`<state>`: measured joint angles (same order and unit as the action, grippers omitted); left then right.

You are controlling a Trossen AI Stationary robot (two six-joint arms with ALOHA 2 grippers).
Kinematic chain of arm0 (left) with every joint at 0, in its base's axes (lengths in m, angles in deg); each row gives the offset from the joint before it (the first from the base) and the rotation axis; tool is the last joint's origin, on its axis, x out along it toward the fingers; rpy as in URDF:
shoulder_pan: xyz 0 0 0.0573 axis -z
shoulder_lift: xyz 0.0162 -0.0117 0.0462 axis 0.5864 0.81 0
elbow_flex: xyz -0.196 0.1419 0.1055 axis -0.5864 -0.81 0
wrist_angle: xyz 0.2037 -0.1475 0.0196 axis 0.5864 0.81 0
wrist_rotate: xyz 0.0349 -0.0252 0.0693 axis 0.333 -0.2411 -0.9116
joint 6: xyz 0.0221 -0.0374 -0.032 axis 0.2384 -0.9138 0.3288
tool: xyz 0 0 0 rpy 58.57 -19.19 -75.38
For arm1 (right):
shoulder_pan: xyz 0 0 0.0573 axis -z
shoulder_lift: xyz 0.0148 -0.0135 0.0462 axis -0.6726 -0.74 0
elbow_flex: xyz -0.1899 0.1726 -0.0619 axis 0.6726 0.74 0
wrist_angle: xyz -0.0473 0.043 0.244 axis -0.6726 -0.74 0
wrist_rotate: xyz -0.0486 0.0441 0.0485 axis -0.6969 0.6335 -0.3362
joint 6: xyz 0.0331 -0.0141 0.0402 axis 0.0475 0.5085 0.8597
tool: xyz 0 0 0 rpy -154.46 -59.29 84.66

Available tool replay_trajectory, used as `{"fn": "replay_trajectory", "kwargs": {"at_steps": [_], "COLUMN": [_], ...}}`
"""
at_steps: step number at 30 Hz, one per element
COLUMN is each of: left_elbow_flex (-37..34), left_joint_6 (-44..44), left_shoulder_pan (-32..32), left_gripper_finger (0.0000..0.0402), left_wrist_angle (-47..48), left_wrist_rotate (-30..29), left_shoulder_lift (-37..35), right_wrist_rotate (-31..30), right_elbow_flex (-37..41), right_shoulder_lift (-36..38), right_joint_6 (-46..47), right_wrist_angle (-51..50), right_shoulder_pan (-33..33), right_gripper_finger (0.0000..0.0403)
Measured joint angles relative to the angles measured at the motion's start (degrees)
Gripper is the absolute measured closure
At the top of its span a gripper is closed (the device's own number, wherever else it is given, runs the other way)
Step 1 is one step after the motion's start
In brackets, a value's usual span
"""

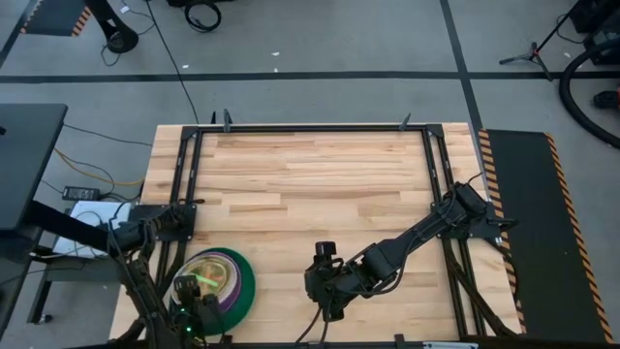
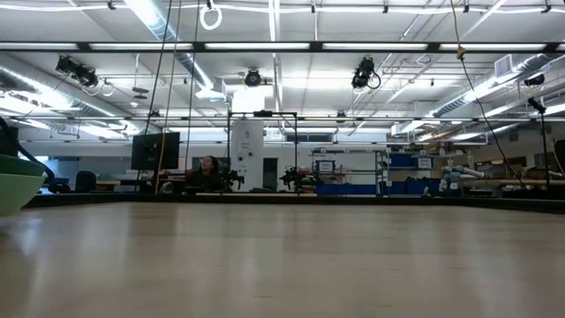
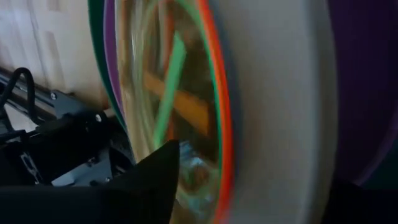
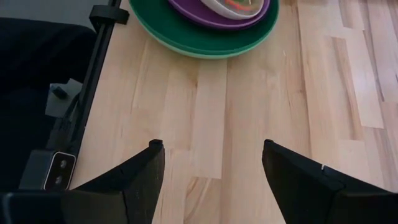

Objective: Stack plastic plates
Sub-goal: Stack the stacked plates on top of the purple plates, then return to Home Position

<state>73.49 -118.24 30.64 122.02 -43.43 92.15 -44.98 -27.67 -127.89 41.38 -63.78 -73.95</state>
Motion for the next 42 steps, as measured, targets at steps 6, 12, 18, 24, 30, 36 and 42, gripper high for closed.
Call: {"fn": "replay_trajectory", "kwargs": {"at_steps": [6, 12, 18, 24, 30, 36, 42], "left_elbow_flex": [0.0, 0.0, 0.1, 3.8, 10.2, 12.2, 12.2], "left_joint_6": [-0.8, -0.8, 2.0, 2.5, 3.0, 4.7, 4.7], "left_shoulder_pan": [0.2, 0.2, -0.2, -0.5, -0.5, -0.7, -0.9], "left_gripper_finger": [0.0169, 0.0173, 0.0175, 0.0175, 0.0175, 0.0175, 0.0175], "left_wrist_angle": [-0.6, -5.1, -16.1, -14.0, -6.2, -6.6, -6.8], "left_wrist_rotate": [-0.8, -1.3, -1.1, -1.3, -6.0, -8.8, -8.7], "left_shoulder_lift": [-1.1, -1.2, -1.8, -2.2, -2.3, -2.3, -2.3], "right_wrist_rotate": [0.0, 0.0, 0.0, 0.0, 0.0, 0.0, 0.2], "right_elbow_flex": [0.0, 0.0, 0.0, 0.0, 0.0, 0.0, 0.0], "right_shoulder_lift": [0.0, 0.0, 0.0, 0.0, 0.0, 0.0, 0.0], "right_joint_6": [0.0, 0.0, 0.0, 0.0, 0.0, 0.0, 1.8], "right_wrist_angle": [0.0, 0.1, 0.4, 0.4, 0.4, 0.4, 0.4], "right_shoulder_pan": [0.0, 0.0, 0.0, 0.0, 0.0, 0.0, -0.1], "right_gripper_finger": [0.0129, 0.0129, 0.0129, 0.0129, 0.0129, 0.0129, 0.0129]}}
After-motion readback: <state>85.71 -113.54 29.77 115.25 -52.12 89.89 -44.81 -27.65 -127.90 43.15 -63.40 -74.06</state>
